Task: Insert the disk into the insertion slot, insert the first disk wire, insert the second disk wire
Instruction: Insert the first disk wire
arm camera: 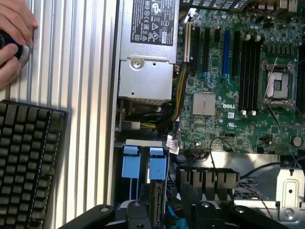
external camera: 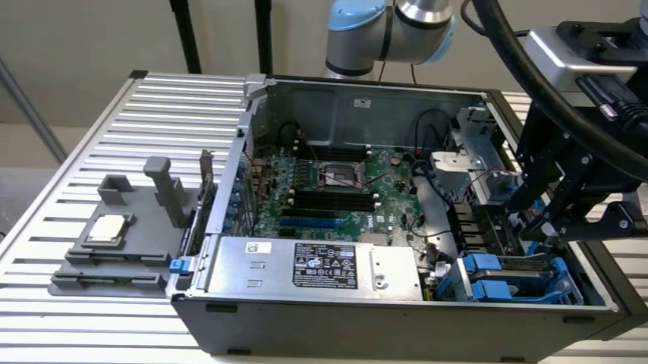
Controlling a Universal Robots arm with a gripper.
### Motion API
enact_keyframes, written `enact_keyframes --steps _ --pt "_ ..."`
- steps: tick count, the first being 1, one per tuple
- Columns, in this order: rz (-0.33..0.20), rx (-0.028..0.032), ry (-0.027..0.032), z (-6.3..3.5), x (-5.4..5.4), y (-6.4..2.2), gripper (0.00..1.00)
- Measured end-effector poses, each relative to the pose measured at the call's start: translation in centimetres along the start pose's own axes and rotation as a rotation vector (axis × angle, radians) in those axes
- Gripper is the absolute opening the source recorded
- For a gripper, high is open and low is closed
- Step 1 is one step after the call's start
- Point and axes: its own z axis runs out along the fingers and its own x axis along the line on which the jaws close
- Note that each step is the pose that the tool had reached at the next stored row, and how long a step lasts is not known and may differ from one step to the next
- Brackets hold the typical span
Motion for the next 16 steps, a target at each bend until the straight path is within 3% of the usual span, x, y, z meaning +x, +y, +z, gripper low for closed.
enact_keyframes --steps 12,16 --pt "-0.015 -0.0076 -0.0002 1.52 0.3 -4.98 0.4" --pt "-0.02 -0.0084 0.0005 2.25 0.4 -5.69 0.4"
